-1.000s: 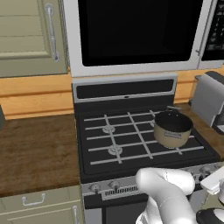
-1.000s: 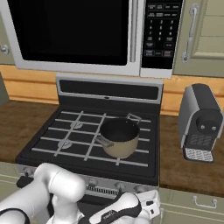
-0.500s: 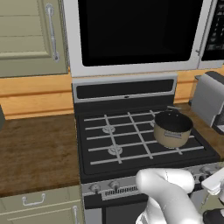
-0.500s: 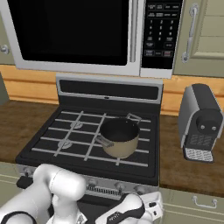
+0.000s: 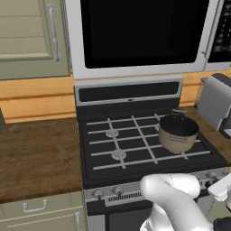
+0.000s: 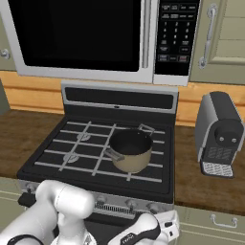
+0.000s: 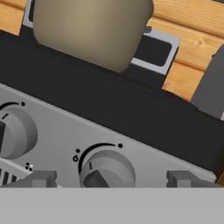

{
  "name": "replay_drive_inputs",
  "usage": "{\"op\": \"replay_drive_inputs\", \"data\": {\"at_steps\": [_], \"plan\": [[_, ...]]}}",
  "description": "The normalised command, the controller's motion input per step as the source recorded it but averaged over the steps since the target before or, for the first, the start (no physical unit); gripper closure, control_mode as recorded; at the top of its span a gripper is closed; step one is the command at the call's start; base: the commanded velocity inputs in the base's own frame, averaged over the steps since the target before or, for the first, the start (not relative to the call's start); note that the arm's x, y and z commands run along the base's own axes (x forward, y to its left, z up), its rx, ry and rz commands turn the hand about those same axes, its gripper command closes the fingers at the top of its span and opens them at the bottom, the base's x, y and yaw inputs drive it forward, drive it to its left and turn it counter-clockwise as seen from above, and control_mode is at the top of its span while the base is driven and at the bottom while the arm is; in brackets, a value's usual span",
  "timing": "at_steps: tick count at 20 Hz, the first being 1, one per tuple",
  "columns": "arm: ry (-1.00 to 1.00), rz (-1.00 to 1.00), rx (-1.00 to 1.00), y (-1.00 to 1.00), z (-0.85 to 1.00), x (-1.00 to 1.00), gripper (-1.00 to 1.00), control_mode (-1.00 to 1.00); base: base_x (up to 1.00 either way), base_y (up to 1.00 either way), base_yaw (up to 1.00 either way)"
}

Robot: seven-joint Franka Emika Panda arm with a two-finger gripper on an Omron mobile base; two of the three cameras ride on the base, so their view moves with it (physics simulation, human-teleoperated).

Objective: Turn off the front right burner of the stove.

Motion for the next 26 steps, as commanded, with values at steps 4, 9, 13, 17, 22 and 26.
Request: {"op": "replay_drive_inputs", "data": {"at_steps": [4, 9, 13, 17, 22, 26], "plan": [[0.0, 0.0, 0.0, 0.0, -0.11, 0.04, -1.0, -1.0, 0.0, 0.0, 0.0], [0.0, 0.0, 0.0, 0.0, -0.01, 0.11, -1.0, -1.0, 0.0, 0.0, 0.0], [0.0, 0.0, 0.0, 0.0, 0.0, 0.14, -1.0, -1.0, 0.0, 0.0, 0.0], [0.0, 0.0, 0.0, 0.0, -0.08, 0.1, -1.0, -1.0, 0.0, 0.0, 0.0], [0.0, 0.0, 0.0, 0.0, -0.22, 0.02, -1.0, -1.0, 0.0, 0.0, 0.0], [0.0, 0.0, 0.0, 0.0, -0.16, 0.04, -1.0, -1.0, 0.0, 0.0, 0.0]]}}
